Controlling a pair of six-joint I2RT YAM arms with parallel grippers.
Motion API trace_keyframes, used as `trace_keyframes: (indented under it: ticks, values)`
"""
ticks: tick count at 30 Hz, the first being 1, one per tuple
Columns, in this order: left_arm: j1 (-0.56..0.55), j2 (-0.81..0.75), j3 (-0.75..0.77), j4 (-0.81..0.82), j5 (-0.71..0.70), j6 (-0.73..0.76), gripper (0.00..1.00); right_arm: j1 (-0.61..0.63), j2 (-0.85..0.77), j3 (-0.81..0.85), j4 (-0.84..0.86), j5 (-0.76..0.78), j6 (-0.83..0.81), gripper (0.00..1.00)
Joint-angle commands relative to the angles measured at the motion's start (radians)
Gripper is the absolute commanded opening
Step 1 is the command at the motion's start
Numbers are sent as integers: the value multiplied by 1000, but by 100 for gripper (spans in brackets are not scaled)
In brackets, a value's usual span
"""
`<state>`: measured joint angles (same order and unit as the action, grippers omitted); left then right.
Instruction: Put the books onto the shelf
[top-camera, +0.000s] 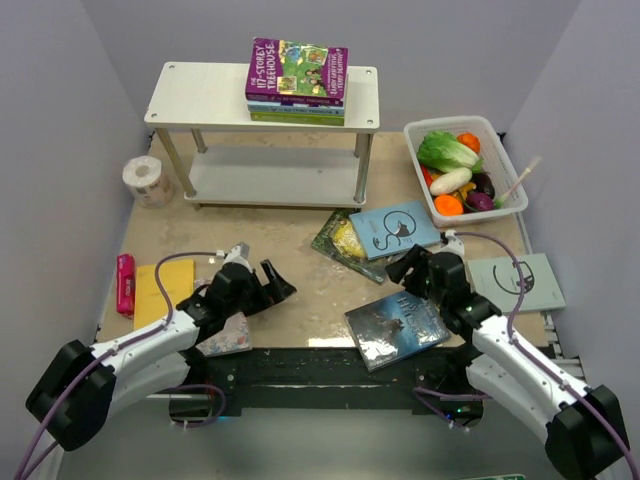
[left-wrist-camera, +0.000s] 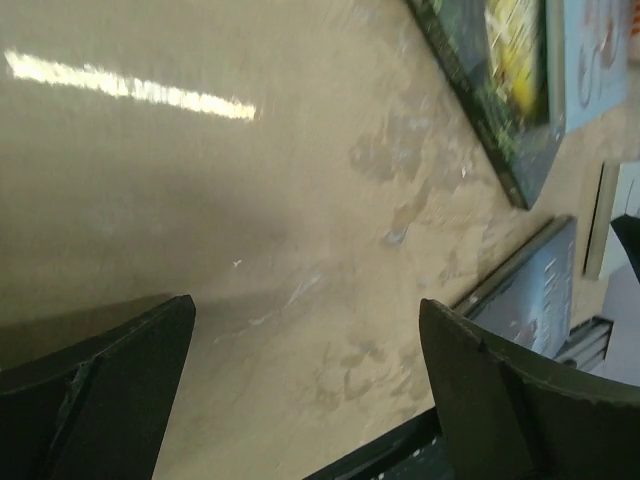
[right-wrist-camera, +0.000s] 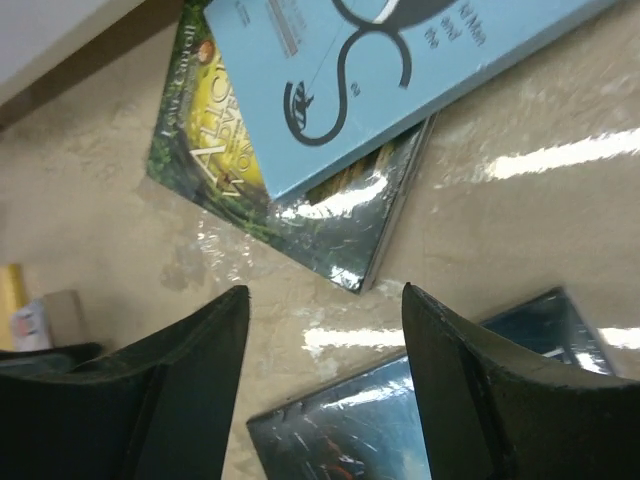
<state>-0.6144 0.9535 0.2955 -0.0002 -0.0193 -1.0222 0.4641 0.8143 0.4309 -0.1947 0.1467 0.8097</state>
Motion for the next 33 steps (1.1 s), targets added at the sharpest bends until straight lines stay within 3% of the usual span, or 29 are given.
trace_keyframes:
  ticks: [1, 3, 5, 7, 8, 11, 16, 21, 27, 33]
  values:
    - [-39, -33, -64, 298, 93, -84, 98, 1, -140, -197, 271, -56, 293, 66]
    - [-50, -48, -61, 267, 99, -78, 98, -1, -165, -265, 366, -61, 390, 65]
    - [-53, -85, -61, 249, 99, -69, 98, 1, -172, -229, 353, -64, 320, 65]
    - [-64, -102, -64, 215, 97, -52, 97, 1, -149, -157, 241, -65, 235, 65]
    - [-68, -93, -65, 212, 102, -47, 97, -1, -111, -79, 92, -43, 176, 64]
    - [-114, -7, -70, 249, 130, -49, 97, 1, -92, 43, -217, 131, 154, 63]
    - [-272, 157, -41, 362, 61, -64, 98, -1, -165, 107, -403, 234, 163, 62]
    - [-303, 309, 65, 335, 77, 8, 100, 2, 15, 173, -497, 206, 112, 59]
    - [-370, 415, 126, 339, 33, 14, 100, 13, 52, 200, -612, 261, 204, 57]
    - [-381, 579, 217, 376, 87, 28, 100, 13, 362, 253, -680, 332, 230, 57]
